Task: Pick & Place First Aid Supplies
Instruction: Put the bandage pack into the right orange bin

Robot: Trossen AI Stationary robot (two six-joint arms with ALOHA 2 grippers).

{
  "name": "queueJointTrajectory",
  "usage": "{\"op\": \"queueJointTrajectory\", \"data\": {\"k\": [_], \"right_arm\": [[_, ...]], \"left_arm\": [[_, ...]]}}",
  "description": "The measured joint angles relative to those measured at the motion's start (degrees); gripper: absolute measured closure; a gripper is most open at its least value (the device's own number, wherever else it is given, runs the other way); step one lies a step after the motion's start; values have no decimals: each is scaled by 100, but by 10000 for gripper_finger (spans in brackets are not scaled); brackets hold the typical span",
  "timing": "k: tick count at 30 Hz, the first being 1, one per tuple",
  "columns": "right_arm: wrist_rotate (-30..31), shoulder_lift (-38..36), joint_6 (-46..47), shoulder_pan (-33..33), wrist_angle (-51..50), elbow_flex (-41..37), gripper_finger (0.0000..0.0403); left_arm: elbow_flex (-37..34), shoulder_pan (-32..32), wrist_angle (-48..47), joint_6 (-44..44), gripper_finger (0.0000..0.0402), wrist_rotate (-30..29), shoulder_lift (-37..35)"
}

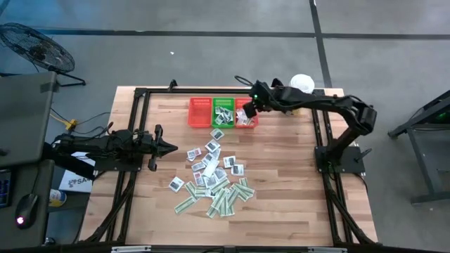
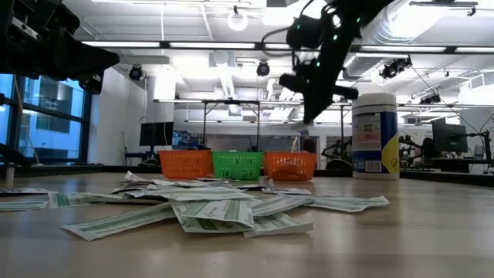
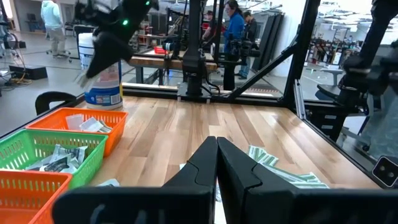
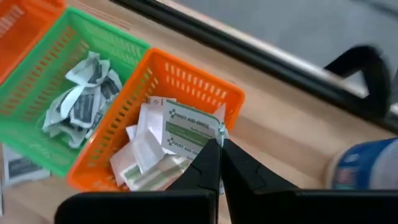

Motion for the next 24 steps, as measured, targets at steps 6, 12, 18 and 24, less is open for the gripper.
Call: {"op": "queueJointTrajectory", "data": {"k": [6, 12, 18, 24], "right_arm": [[-699, 645, 252, -193, 699, 0, 403], [-737, 1122, 235, -327, 827, 115, 403], [-810, 1342, 101, -364, 912, 219, 399], [-940, 1368, 98, -402, 926, 216, 365]], "left_arm": [[0, -2, -2, 0, 400, 0, 2], [0, -2, -1, 0, 400, 0, 2], [0, -1, -1, 0, 400, 0, 0], [0, -1, -1, 0, 400, 0, 1]]}}
